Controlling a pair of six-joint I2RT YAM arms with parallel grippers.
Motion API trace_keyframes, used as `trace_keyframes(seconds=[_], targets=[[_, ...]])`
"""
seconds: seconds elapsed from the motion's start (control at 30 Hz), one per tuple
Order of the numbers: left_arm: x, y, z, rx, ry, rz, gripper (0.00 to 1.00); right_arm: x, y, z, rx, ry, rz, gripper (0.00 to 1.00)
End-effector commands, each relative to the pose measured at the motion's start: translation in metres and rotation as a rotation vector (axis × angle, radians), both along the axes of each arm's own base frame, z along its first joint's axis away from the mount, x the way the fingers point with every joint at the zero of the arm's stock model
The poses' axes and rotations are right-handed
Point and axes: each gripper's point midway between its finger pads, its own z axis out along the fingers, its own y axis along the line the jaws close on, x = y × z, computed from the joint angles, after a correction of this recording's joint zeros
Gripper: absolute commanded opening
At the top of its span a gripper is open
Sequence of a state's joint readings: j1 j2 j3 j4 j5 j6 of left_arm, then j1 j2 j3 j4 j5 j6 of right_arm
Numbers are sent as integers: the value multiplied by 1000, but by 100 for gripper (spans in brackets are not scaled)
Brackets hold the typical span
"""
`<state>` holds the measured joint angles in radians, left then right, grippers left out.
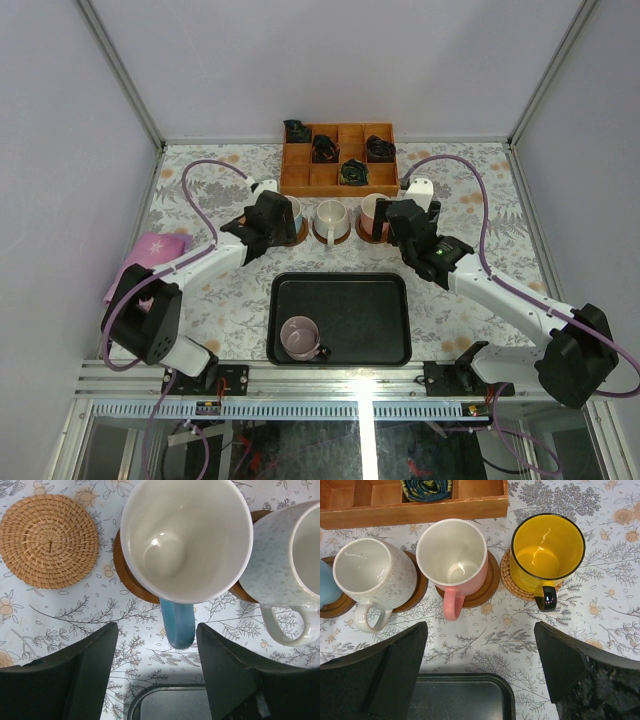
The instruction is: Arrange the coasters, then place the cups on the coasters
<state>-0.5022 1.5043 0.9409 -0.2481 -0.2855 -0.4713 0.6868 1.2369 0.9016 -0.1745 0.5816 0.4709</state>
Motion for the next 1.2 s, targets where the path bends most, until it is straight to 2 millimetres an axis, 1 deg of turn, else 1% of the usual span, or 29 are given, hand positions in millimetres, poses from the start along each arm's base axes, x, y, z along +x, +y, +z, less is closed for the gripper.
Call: trace_keyframes(seconds=[0.0, 0.2, 0.6, 0.7, 0.8, 0.87, 0.97, 1.03, 1.1, 1.17], targets=[[1, 13, 10, 16, -37, 57, 65, 4, 2, 15, 44, -38, -9, 96], [0, 18, 9, 33, -39, 77, 66, 4, 3, 14, 46, -33, -4, 95], [-3, 18, 10, 26, -36, 72, 68, 3, 7, 13, 51, -22, 15, 95], [-5, 13, 14, 1, -38, 52, 72, 1, 11, 12, 43, -7, 52, 95], [-10, 6, 25, -50, -60, 19, 77, -4, 15, 12, 15, 12, 122, 95], [-13, 5, 35, -80, -85, 12, 80, -11, 21, 12, -9, 30, 208, 94], [-18, 5, 51, -118, -129, 10, 85, -31, 47, 12, 18, 70, 419, 90], [-22, 8, 59, -138, -154, 17, 89, -46, 63, 16, 55, 88, 550, 86], [-26, 10, 63, -159, -172, 34, 93, -62, 76, 20, 86, 100, 669, 83], [-30, 15, 62, -170, -183, 54, 95, -80, 89, 22, 80, 101, 764, 82]])
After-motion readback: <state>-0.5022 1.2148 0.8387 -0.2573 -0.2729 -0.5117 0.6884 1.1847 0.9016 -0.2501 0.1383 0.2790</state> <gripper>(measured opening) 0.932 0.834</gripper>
